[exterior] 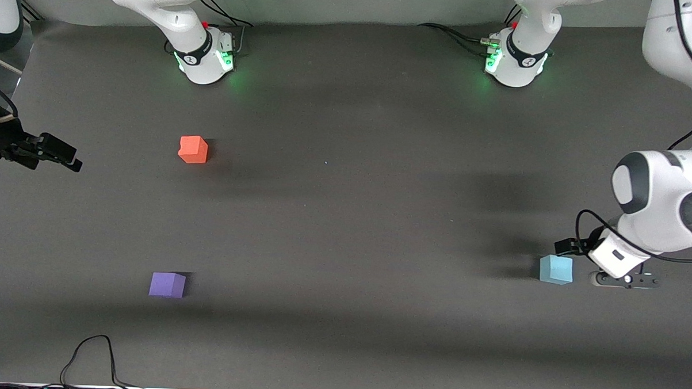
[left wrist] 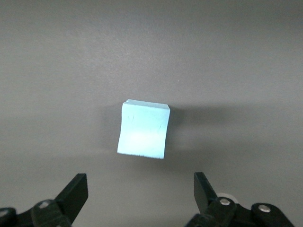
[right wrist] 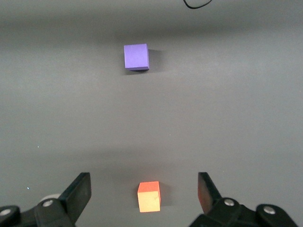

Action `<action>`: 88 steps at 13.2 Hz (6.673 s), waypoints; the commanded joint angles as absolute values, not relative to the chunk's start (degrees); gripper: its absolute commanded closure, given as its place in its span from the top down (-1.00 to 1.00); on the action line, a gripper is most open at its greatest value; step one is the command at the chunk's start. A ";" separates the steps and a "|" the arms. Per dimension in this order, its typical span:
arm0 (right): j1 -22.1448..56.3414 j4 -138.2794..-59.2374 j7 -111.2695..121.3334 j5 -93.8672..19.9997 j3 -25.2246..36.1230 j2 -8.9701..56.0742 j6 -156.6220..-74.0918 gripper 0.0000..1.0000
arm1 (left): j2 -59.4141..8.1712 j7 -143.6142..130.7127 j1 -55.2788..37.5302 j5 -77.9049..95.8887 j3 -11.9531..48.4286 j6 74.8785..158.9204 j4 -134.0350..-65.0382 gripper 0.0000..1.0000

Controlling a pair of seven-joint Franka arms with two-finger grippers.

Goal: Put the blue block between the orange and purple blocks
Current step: 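Lower the left gripper over the light blue cube and grasp it, then lift the blue cube and carry it toward the table's middle, then lower the blue cube onto the table and open the left gripper, then withdraw the left gripper while the right gripper reaches the blue cube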

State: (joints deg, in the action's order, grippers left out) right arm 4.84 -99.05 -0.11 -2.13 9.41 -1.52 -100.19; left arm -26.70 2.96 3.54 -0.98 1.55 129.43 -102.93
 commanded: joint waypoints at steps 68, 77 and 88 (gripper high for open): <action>4.66 -98.61 1.05 -3.52 10.55 4.12 -102.92 1.00 | -54.40 -73.39 -52.12 -11.95 8.88 122.34 -67.85 0.01; 5.45 -98.79 0.26 -3.43 9.85 5.36 -104.06 1.00 | -53.01 -73.04 -51.50 -11.87 8.79 121.83 -68.29 1.00; 16.15 -96.59 -4.88 -3.95 9.67 6.06 -98.79 1.00 | -22.89 -41.35 -17.44 1.05 11.08 108.55 -87.41 1.00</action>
